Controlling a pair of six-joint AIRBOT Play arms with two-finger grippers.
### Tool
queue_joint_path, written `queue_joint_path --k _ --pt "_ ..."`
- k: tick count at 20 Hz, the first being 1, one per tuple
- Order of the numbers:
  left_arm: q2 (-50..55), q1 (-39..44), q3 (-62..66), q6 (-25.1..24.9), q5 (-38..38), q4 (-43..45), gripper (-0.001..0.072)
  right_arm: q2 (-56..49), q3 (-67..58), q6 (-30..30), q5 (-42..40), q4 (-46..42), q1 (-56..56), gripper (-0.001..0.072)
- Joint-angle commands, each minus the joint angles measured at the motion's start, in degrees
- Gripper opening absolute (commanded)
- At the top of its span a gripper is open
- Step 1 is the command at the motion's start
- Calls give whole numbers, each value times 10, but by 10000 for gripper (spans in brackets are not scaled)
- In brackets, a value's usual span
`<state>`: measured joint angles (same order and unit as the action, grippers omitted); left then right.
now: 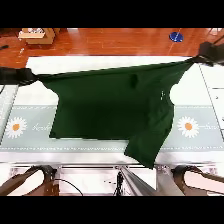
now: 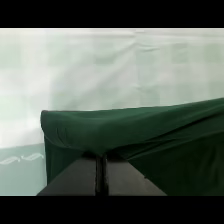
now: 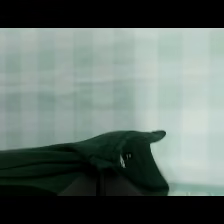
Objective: Fold the shirts.
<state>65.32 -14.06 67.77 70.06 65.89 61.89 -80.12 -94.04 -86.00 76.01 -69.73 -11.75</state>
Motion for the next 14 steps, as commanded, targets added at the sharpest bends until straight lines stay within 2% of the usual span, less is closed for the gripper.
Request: queue_joint_path --k 1,5,9,10,14 --pt "88 19 9 -31 -99 -4 21 -68 1 16 -108 -1 31 30" --pt "134 69 9 -79 -274 -4 21 -126 1 57 -199 -31 64 30" --pt "179 98 10 -120 -488 -4 21 -180 1 38 -272 -58 71 30" --pt "193 99 10 -120 -511 -4 21 -193 1 32 -283 -58 71 30" --pt "255 99 10 -120 -508 -4 21 -233 1 25 -295 -56 73 30"
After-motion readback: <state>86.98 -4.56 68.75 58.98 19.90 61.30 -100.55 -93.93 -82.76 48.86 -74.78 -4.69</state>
